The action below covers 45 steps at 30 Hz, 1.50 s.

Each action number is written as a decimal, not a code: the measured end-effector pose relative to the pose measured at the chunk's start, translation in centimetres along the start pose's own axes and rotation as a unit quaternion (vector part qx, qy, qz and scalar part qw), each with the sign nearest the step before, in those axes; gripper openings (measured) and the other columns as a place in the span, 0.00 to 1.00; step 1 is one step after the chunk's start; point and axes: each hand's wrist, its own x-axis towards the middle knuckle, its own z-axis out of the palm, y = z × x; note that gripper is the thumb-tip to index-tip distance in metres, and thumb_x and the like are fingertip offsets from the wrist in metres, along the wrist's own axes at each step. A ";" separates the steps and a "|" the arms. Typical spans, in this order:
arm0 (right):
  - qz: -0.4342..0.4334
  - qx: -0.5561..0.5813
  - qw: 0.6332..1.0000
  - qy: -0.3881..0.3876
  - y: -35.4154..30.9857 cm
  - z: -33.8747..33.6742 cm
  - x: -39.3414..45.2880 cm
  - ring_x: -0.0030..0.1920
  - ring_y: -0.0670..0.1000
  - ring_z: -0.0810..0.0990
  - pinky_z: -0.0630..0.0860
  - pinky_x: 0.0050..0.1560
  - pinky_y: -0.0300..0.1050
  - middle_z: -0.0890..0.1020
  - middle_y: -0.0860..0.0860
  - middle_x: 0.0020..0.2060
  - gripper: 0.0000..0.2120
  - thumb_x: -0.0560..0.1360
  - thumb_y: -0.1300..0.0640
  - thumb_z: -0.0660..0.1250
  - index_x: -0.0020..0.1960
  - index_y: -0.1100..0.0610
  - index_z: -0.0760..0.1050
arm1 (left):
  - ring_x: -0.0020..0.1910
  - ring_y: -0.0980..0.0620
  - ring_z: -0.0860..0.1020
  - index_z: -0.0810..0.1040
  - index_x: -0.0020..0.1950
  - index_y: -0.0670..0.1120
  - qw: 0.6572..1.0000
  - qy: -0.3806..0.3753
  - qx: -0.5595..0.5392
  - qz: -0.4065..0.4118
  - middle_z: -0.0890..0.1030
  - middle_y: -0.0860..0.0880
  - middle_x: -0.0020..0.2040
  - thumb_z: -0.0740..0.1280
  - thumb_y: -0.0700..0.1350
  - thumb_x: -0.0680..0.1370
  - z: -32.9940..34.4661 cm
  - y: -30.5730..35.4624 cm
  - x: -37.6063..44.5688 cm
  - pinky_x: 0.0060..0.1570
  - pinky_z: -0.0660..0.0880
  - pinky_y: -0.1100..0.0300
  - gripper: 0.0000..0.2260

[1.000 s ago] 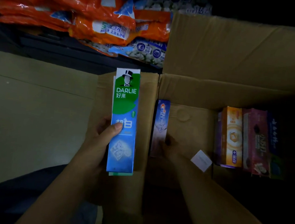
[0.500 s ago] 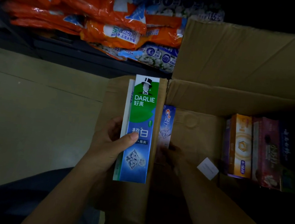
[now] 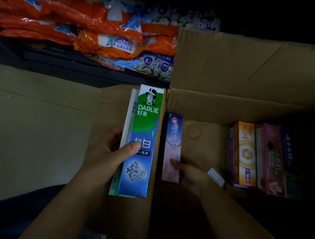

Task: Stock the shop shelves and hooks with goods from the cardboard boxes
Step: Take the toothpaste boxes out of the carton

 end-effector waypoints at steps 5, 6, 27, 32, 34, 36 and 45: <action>0.003 -0.027 1.000 0.016 -3.8 -0.8 -7.5 0.48 0.55 0.83 0.77 0.57 0.56 0.85 0.56 0.46 0.17 0.68 0.62 0.70 0.57 0.60 0.78 | 0.40 0.46 0.84 0.75 0.52 0.50 0.997 -0.024 0.034 -0.058 0.84 0.45 0.46 0.76 0.44 0.65 0.8 2.5 -0.3 0.39 0.79 0.52 0.19; 0.011 -0.023 0.999 0.022 -4.6 -0.4 -9.7 0.48 0.55 0.83 0.78 0.55 0.56 0.85 0.57 0.47 0.20 0.66 0.62 0.71 0.58 0.60 0.78 | 0.39 0.46 0.84 0.75 0.53 0.49 0.997 -0.025 0.040 -0.066 0.84 0.45 0.45 0.76 0.43 0.67 1.0 3.4 -1.0 0.39 0.78 0.53 0.17; -0.117 0.006 0.993 0.021 -24.9 27.1 -59.0 0.52 0.62 0.83 0.77 0.54 0.63 0.86 0.57 0.47 0.14 0.72 0.53 0.67 0.56 0.55 0.76 | 0.39 0.45 0.84 0.74 0.57 0.42 0.998 -0.066 -0.024 -0.009 0.84 0.41 0.45 0.73 0.41 0.70 1.0 44.4 -29.3 0.34 0.79 0.54 0.17; -0.126 -0.020 0.992 -0.003 -27.1 32.8 -64.6 0.39 0.59 0.84 0.81 0.32 0.51 0.86 0.57 0.42 0.05 0.77 0.57 0.65 0.53 0.53 0.76 | 0.41 0.41 0.83 0.75 0.56 0.44 0.996 -0.064 -0.059 0.002 0.84 0.40 0.46 0.80 0.49 0.56 -1.2 49.8 -32.4 0.44 0.78 0.48 0.31; -0.143 -0.025 0.989 -0.014 -27.4 34.5 -65.0 0.39 0.56 0.85 0.81 0.30 0.46 0.85 0.58 0.48 0.10 0.76 0.63 0.66 0.54 0.51 0.76 | 0.38 0.43 0.83 0.75 0.55 0.44 0.995 -0.057 -0.080 0.004 0.85 0.40 0.44 0.77 0.42 0.64 -2.4 51.0 -32.6 0.39 0.78 0.51 0.22; -0.161 -0.048 0.985 -0.050 -27.6 36.3 -64.9 0.46 0.57 0.85 0.83 0.37 0.48 0.84 0.56 0.52 0.16 0.73 0.66 0.67 0.54 0.48 0.75 | 0.36 0.43 0.83 0.73 0.55 0.44 0.995 -0.041 -0.091 0.006 0.84 0.40 0.43 0.73 0.41 0.70 -3.6 51.8 -32.7 0.38 0.78 0.52 0.16; -0.185 -0.108 0.974 -0.073 -28.4 41.8 -62.0 0.47 0.56 0.85 0.82 0.38 0.48 0.82 0.57 0.54 0.23 0.72 0.69 0.69 0.65 0.56 0.72 | 0.33 0.46 0.83 0.73 0.54 0.46 0.995 0.006 -0.103 0.008 0.83 0.42 0.41 0.72 0.44 0.69 -10.0 54.4 -31.7 0.31 0.77 0.54 0.16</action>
